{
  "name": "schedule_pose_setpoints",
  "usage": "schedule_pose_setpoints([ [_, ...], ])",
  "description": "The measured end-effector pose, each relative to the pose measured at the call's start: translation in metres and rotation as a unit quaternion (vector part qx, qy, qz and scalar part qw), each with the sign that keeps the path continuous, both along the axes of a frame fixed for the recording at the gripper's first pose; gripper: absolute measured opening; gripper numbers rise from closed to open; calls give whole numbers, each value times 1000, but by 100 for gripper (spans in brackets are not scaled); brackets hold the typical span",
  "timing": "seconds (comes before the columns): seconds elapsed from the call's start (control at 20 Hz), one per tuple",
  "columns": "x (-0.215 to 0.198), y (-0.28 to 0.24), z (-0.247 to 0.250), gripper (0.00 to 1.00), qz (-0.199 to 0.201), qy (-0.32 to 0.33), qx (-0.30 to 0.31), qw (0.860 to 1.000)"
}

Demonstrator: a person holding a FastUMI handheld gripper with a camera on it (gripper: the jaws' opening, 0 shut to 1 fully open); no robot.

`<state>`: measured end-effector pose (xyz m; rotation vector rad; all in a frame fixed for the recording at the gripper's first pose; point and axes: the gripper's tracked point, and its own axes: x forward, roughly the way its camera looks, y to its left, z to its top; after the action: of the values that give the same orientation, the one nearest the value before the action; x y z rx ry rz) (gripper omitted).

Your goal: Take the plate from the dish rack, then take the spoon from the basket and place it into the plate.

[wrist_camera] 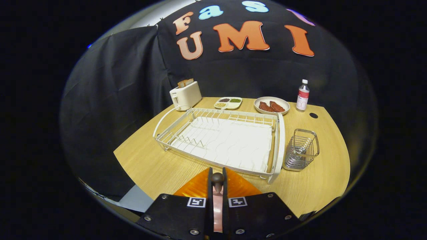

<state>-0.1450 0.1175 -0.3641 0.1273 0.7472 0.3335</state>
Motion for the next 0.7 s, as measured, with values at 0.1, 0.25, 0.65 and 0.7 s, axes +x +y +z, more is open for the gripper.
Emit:
schedule_pose_setpoints([
  [0.1, -10, -9, -3, 10, -16, 13, 9, 1000],
  [0.25, -24, -20, -9, 11, -45, 30, 27, 998],
  [0.65, -45, -50, -48, 23, -75, 61, -49, 994],
  [0.7, -46, -50, -50, 25, -73, 64, -53, 994],
])
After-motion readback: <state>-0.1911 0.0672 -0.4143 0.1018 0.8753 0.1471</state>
